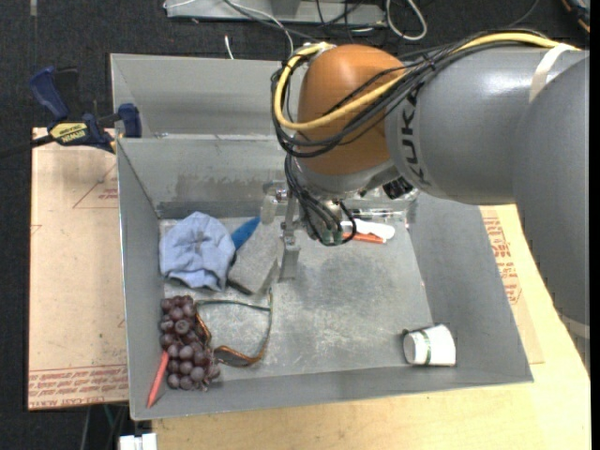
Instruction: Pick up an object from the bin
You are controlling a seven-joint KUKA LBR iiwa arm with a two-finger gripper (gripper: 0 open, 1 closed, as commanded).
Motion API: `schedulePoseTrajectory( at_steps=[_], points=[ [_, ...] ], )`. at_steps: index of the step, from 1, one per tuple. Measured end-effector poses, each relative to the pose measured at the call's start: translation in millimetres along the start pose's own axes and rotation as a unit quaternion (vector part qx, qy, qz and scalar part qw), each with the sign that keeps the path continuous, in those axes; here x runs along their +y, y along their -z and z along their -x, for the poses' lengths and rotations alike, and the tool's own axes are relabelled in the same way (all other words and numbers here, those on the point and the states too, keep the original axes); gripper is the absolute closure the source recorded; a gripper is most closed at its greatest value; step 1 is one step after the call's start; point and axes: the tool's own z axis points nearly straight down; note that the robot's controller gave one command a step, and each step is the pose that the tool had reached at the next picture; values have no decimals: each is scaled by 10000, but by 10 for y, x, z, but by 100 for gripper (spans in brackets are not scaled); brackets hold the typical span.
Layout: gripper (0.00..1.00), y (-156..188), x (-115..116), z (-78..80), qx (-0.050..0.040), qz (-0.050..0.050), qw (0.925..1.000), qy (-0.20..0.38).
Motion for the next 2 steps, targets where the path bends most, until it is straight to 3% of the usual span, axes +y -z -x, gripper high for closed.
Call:
schedulePoseTrajectory(
  at_steps=[1, 2],
  points=[
    [0, 52, -7, 15, -38, 5, 10000, -14],
    [0, -723, 752, 124, -64, 14, 9995, 297]
  ],
)
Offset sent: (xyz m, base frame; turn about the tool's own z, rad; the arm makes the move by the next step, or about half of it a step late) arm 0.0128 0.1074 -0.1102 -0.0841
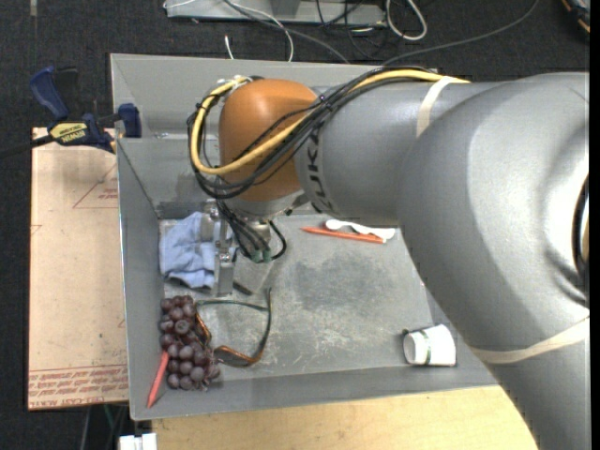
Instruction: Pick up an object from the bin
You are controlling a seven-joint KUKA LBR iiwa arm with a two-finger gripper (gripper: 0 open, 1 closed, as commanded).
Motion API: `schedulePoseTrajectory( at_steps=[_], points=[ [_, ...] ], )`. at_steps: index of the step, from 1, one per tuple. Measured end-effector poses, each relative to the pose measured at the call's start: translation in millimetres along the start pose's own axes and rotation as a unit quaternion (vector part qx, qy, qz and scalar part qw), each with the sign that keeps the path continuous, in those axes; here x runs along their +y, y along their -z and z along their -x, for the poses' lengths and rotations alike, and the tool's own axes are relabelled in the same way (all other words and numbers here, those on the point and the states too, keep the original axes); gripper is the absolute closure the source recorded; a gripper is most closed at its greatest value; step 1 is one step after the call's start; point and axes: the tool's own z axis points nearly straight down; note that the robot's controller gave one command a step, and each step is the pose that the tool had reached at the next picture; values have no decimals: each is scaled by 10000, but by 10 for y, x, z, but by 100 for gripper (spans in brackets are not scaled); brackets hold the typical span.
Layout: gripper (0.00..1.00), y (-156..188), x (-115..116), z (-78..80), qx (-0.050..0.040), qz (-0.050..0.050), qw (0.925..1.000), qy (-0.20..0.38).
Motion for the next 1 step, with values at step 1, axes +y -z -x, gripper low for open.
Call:
schedulePoseTrajectory(
  at_steps=[1],
  points=[
    [0, 61, 242, 135, -17, -12, 9988, 489]
  ],
)
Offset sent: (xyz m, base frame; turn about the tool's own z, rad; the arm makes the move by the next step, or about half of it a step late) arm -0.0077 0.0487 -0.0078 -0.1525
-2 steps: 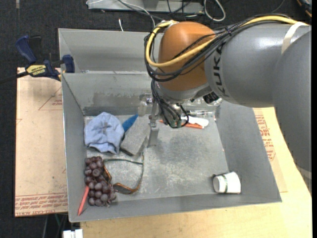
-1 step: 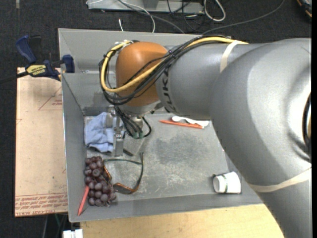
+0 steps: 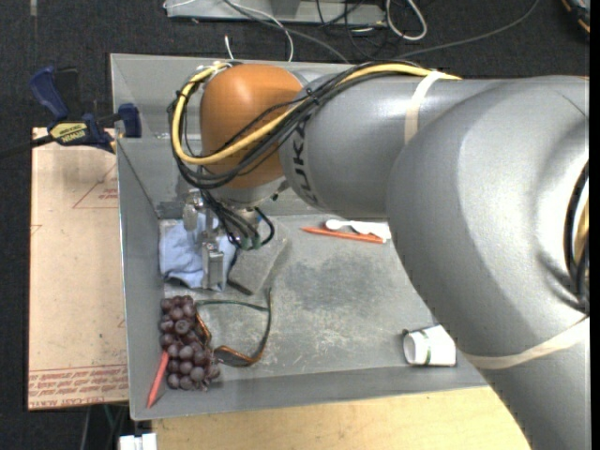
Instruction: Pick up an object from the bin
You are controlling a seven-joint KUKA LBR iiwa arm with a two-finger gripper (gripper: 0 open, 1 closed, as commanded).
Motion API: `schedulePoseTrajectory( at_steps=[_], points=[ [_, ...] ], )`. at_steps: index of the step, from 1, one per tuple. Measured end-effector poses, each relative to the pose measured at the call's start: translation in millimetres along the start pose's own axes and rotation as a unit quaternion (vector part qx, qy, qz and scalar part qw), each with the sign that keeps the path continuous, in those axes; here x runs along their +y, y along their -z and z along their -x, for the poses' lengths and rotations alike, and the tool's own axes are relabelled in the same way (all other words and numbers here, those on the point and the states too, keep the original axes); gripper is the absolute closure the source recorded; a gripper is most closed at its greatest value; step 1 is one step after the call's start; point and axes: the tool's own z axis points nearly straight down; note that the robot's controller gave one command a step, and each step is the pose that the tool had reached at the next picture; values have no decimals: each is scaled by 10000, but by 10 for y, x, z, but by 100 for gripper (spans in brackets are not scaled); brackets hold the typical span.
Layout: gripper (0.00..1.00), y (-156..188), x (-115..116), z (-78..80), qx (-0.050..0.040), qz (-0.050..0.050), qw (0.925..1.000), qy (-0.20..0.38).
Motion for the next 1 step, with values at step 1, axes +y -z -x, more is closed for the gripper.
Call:
schedulePoseTrajectory(
  at_steps=[1],
  points=[
    [0, -131, 260, -143, 28, 22, 9996, 265]
  ],
)
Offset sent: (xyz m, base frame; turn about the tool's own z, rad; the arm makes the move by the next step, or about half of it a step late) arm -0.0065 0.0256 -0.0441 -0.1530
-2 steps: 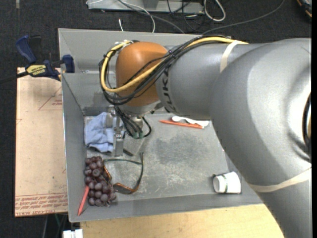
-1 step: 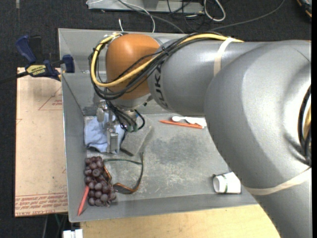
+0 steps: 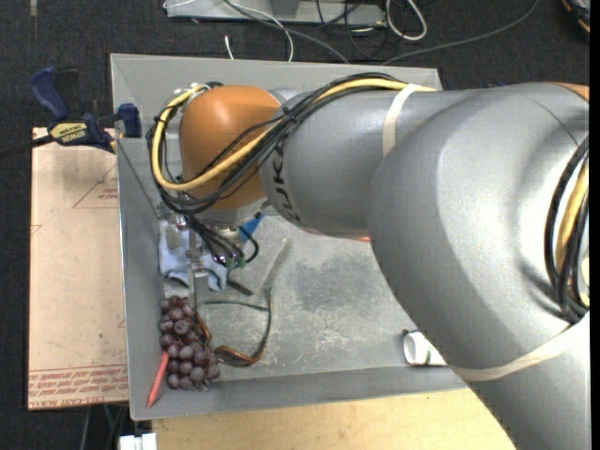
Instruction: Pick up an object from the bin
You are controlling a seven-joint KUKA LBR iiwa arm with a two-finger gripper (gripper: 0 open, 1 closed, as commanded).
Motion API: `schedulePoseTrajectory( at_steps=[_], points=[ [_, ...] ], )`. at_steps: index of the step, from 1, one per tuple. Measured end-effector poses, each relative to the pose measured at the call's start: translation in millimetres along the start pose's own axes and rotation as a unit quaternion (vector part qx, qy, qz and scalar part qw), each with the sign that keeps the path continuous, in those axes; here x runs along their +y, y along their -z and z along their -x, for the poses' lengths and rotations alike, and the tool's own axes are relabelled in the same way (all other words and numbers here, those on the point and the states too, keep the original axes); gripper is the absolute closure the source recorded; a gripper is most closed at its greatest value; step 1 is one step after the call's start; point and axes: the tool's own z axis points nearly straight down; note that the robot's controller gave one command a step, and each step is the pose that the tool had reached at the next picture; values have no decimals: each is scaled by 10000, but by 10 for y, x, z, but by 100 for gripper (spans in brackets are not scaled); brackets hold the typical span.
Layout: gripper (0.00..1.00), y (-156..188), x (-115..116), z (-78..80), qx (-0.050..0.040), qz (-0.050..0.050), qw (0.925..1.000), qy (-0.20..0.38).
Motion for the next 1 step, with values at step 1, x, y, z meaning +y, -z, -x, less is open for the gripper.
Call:
schedulePoseTrajectory(
  at_steps=[1],
  points=[
    [0, -309, -2, 125, -67, -13, 9988, 489]
  ],
)
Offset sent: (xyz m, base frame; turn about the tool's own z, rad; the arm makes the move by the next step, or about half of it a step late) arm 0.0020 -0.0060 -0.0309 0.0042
